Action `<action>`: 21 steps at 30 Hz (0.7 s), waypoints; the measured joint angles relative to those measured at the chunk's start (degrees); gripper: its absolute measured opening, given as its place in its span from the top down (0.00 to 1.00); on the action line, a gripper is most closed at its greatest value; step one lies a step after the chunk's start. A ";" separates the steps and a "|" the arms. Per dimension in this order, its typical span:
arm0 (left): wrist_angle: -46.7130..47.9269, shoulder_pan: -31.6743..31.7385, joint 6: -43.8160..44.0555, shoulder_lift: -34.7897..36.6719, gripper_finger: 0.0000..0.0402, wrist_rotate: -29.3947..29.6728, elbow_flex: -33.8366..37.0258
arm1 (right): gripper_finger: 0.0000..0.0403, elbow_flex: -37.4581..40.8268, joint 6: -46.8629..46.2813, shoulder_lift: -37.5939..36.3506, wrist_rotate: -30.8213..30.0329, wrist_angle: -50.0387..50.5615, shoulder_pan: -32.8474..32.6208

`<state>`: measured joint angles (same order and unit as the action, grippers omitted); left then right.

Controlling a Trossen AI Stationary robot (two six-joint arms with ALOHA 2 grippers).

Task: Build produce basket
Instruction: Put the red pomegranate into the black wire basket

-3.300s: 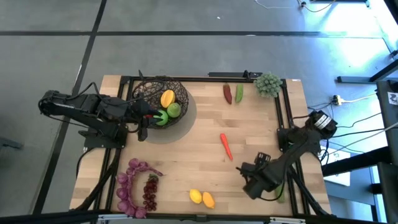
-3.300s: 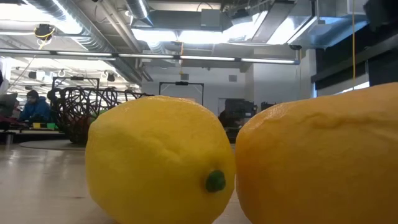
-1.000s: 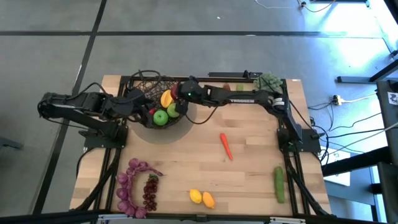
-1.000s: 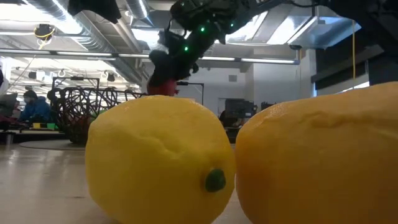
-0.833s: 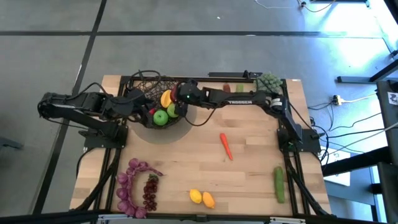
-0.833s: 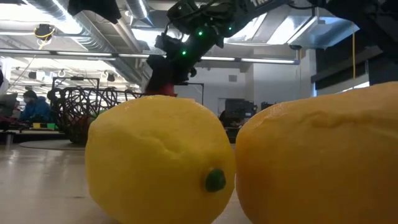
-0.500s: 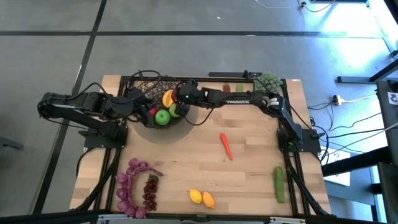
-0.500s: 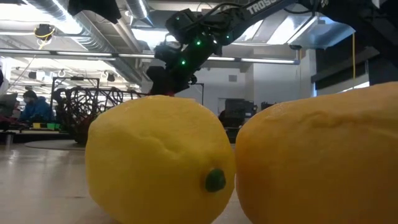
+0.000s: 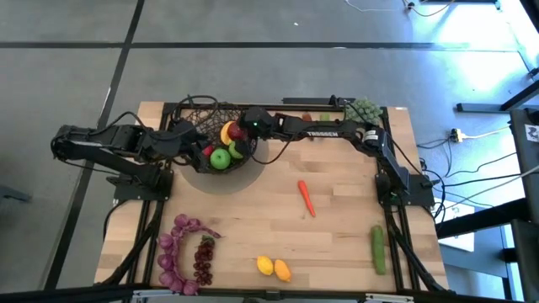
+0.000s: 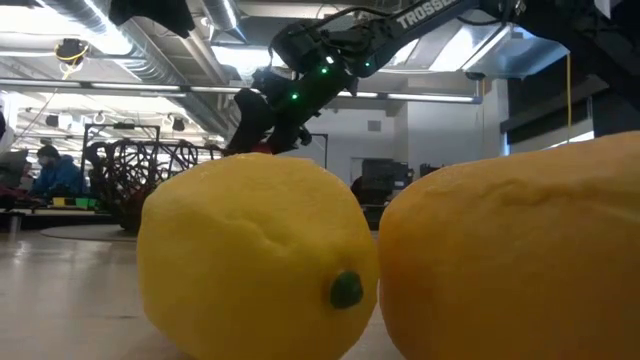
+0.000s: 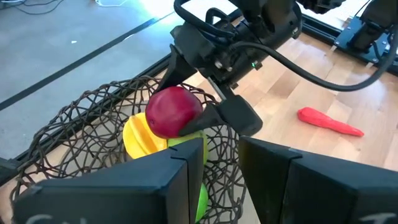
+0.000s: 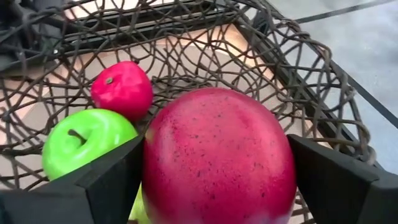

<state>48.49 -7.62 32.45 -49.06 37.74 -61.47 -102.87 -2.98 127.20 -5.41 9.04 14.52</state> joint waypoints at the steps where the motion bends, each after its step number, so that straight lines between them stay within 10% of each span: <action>1: 0.00 0.00 0.00 0.00 0.77 0.01 0.00 | 0.10 0.00 0.04 0.00 0.00 0.00 0.17; 21: 0.00 0.00 -0.02 0.00 0.77 0.02 0.00 | 0.09 0.00 -4.16 -0.03 0.15 0.54 1.73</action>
<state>48.49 -7.62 32.42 -49.06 37.76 -61.47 -102.87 -7.14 127.16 -5.26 9.58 16.25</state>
